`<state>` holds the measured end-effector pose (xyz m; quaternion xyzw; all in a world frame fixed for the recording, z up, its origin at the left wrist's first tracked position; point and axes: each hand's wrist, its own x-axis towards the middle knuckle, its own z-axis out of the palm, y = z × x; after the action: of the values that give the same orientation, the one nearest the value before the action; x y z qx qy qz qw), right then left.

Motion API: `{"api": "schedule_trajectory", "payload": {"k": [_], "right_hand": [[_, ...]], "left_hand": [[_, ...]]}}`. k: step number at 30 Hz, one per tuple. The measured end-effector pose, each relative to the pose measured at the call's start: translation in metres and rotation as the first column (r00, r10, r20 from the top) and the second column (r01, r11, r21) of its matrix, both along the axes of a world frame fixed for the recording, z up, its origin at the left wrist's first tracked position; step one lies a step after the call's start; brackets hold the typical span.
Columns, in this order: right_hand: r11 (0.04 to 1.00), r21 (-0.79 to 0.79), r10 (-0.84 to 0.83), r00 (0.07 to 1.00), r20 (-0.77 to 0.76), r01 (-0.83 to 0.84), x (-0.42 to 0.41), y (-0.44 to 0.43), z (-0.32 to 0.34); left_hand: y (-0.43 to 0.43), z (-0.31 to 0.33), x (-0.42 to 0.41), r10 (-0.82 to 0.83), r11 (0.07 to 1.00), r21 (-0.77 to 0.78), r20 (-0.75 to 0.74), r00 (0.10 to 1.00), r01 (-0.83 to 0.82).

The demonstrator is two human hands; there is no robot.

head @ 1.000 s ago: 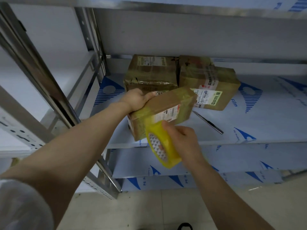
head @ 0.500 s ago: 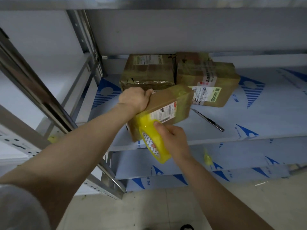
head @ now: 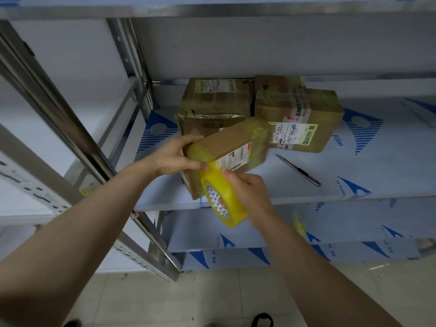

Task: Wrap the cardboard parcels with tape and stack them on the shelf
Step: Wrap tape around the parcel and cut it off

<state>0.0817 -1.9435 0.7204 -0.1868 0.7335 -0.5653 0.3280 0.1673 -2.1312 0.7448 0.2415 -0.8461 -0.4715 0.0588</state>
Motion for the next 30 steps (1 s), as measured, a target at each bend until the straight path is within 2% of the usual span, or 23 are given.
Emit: {"api": "schedule_trajectory", "payload": {"k": [2,4,6,8,10,14,18,22,26,28,30], "right_hand": [[0.996,-0.049,0.078,0.988,0.131,-0.073,-0.007,0.005,0.018],[0.972,-0.162,0.209,0.937,0.280,-0.169,-0.018,0.013,0.042],[0.924,-0.287,0.338,0.889,0.309,-0.252,-0.030,0.019,0.064],[0.896,-0.336,0.398,0.860,0.321,-0.290,-0.040,0.019,0.083],[0.913,-0.287,0.380,0.858,0.346,-0.289,-0.046,0.013,0.091],[0.964,-0.126,0.264,0.902,0.342,-0.234,-0.050,-0.003,0.087],[0.994,-0.047,0.108,0.962,0.250,-0.099,-0.050,-0.026,0.082],[1.000,-0.015,0.021,0.987,0.157,-0.019,-0.046,-0.045,0.077],[0.998,0.019,0.055,0.991,0.121,-0.058,-0.036,-0.048,0.063],[0.998,-0.027,0.052,0.987,0.150,-0.048,-0.031,-0.045,0.060],[0.997,-0.074,0.031,0.984,0.173,-0.018,-0.024,-0.039,0.061]], "left_hand": [[0.000,0.001,0.001,0.079,0.991,0.108,-0.033,0.996,-0.075],[0.000,0.004,0.002,0.122,0.959,0.259,-0.011,0.992,-0.115],[0.003,0.003,0.002,0.134,0.910,0.392,0.035,0.990,-0.137],[0.010,-0.003,0.000,0.149,0.859,0.483,0.083,0.985,-0.170],[0.017,-0.010,-0.007,0.180,0.818,0.537,0.104,0.978,-0.207],[0.029,-0.020,-0.022,0.399,0.738,0.581,0.033,0.916,-0.342],[0.041,-0.036,-0.026,0.509,0.631,0.702,-0.055,0.859,-0.329],[0.052,-0.051,-0.021,0.459,0.685,0.674,-0.103,0.882,-0.278],[0.064,-0.062,-0.032,0.538,0.775,0.448,-0.095,0.838,-0.447],[0.071,-0.064,-0.036,0.579,0.769,0.412,-0.124,0.806,-0.489],[0.072,-0.068,-0.039,0.607,0.746,0.445,-0.149,0.781,-0.495]]}}
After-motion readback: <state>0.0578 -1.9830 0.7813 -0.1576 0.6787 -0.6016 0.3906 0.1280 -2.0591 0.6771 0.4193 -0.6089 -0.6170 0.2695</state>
